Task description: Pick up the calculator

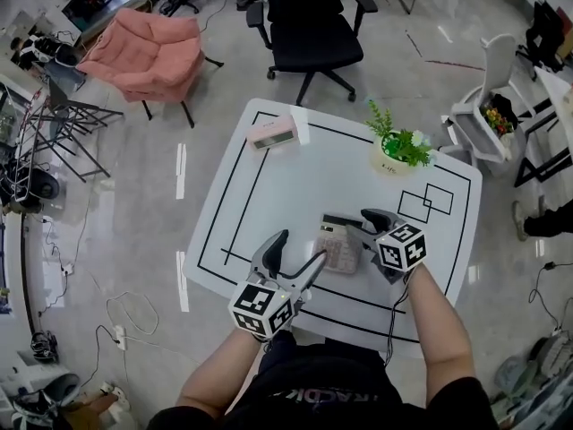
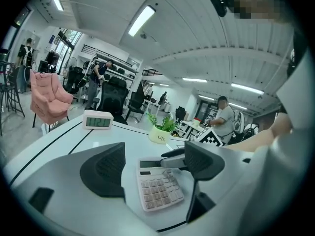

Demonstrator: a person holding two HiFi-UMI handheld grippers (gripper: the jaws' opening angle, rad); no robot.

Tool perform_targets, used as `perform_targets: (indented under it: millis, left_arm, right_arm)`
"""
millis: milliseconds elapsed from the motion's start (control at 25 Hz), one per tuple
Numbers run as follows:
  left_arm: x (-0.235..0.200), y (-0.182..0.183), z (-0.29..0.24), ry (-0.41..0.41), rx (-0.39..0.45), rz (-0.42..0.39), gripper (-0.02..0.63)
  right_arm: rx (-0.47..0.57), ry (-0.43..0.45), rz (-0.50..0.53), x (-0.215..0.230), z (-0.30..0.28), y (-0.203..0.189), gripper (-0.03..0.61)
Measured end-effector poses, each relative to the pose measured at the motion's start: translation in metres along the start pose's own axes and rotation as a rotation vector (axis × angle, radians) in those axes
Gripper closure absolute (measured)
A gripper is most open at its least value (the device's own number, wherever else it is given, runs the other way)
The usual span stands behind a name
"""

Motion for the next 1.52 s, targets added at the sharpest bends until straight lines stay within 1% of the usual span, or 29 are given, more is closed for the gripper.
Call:
perform_targets:
  millis: [200, 320, 400, 480, 680, 840, 920, 1160, 1360, 1520]
  left_arm:
    - [-0.007, -0.001, -0.004, 0.008, 0.003, 0.021, 0.249]
    - [-0.008, -0.005, -0.006, 0.002, -0.007, 0.031, 0.249]
    - [-0.008, -0.008, -0.006, -0.005, -0.015, 0.036, 0.249]
    - [-0.007, -0.009, -0.006, -0.012, -0.022, 0.039, 0.249]
    - [-0.005, -0.015, -0.005, -0.03, -0.044, 0.035, 0.249]
    - [-0.005, -0.02, -0.004, -0.045, -0.056, 0.037, 0.249]
    - [-0.005, -0.022, -0.003, -0.054, -0.061, 0.04, 0.25]
    - [-0.005, -0.031, 0.006, -0.095, -0.085, 0.053, 0.249]
    - [-0.008, -0.037, 0.013, -0.118, -0.103, 0.051, 0.249]
    - [-0.012, -0.042, 0.019, -0.143, -0.118, 0.056, 0.25]
  right_arm:
    - [-0.109, 0.051, 0.03, 0.0, -0.016, 0.0, 0.353]
    - [-0.131, 0.077, 0.041, -0.001, -0.02, 0.002, 0.374]
    - [-0.134, 0.092, 0.047, -0.002, -0.02, 0.002, 0.394]
    - [-0.127, 0.102, 0.053, -0.003, -0.019, 0.003, 0.401]
    - [-0.07, 0.124, 0.075, -0.011, -0.009, 0.005, 0.454]
    - [-0.01, 0.165, 0.063, -0.018, 0.001, 0.008, 0.496]
    - [0.009, 0.175, 0.061, -0.023, 0.007, 0.008, 0.507]
    - [0.092, 0.22, 0.026, -0.042, 0.026, 0.008, 0.528]
    - [0.148, 0.222, 0.031, -0.058, 0.04, 0.009, 0.528]
    - [0.2, 0.247, 0.043, -0.076, 0.054, 0.014, 0.529]
Point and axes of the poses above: the fingertips, and each gripper's own axes: z backward along the fingers, x to its right, y out of its top, the point moved 6 cm from there along z, backward along the fingers, and after that the axes turned 15 degrees about -x, right-handed, at the moved point
